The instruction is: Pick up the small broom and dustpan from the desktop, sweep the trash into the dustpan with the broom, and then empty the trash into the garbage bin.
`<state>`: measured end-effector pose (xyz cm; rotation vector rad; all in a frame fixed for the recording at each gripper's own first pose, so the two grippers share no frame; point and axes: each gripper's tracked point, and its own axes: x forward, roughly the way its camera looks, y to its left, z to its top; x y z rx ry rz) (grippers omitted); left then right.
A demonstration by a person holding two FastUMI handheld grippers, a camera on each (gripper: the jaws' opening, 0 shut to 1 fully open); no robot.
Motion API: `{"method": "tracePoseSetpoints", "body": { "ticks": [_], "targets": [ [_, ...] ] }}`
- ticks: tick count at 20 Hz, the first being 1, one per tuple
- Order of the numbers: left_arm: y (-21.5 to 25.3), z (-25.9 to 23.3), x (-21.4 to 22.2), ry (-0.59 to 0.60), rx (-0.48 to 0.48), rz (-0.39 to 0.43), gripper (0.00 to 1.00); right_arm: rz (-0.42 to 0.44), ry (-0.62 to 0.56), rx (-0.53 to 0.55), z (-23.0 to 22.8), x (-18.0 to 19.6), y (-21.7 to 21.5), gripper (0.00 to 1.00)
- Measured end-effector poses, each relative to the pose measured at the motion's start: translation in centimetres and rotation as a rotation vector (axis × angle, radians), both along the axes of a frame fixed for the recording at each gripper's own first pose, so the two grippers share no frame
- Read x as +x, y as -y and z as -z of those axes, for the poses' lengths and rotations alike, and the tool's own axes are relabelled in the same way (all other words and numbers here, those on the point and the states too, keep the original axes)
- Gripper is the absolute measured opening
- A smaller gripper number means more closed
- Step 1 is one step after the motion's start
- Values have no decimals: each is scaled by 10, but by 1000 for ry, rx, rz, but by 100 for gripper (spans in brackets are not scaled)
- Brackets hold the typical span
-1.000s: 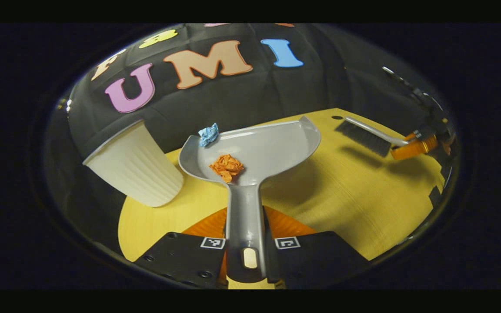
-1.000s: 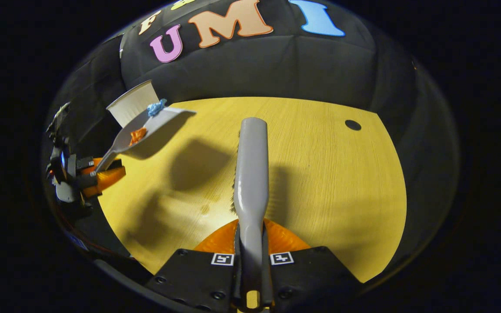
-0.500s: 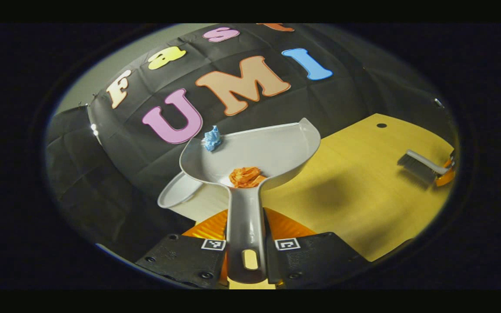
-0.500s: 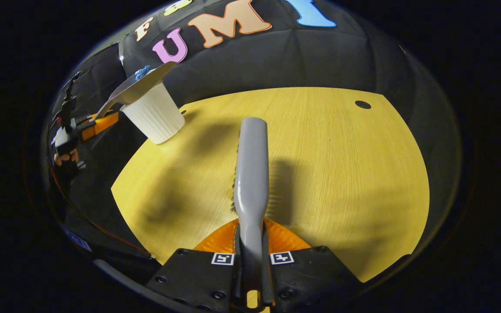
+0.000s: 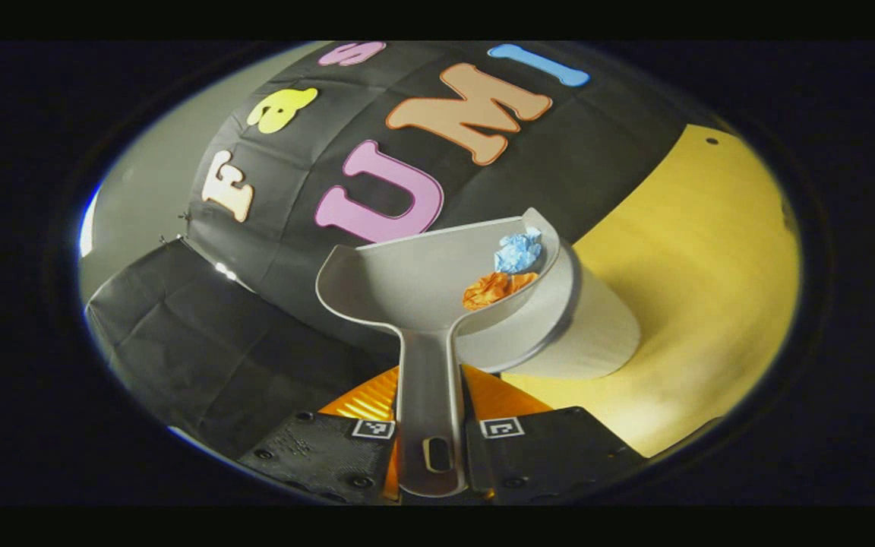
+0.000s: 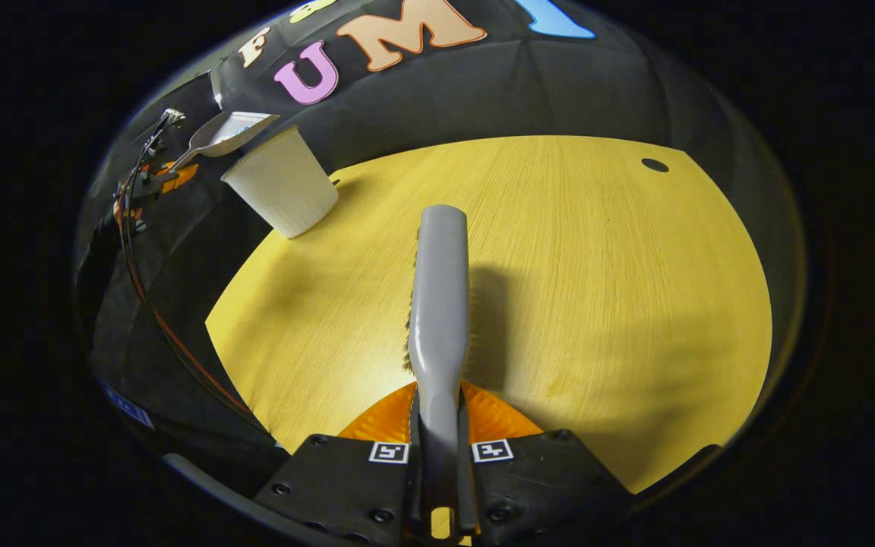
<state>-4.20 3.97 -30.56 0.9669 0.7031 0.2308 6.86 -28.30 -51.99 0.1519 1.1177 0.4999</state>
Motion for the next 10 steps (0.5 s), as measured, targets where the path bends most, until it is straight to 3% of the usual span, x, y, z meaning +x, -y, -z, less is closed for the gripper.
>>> {"method": "tracePoseSetpoints", "body": {
  "ticks": [2,6,10],
  "targets": [
    [3,-7,3,-59,118,24,26,-12,-8,3,1,12,1,14],
    [7,-22,15,-215,502,186,27,-38,-16,-11,15,23,-11,15],
    [10,-19,4,-332,683,275,27,-53,-11,-10,19,23,-18,14]
  ]
}}
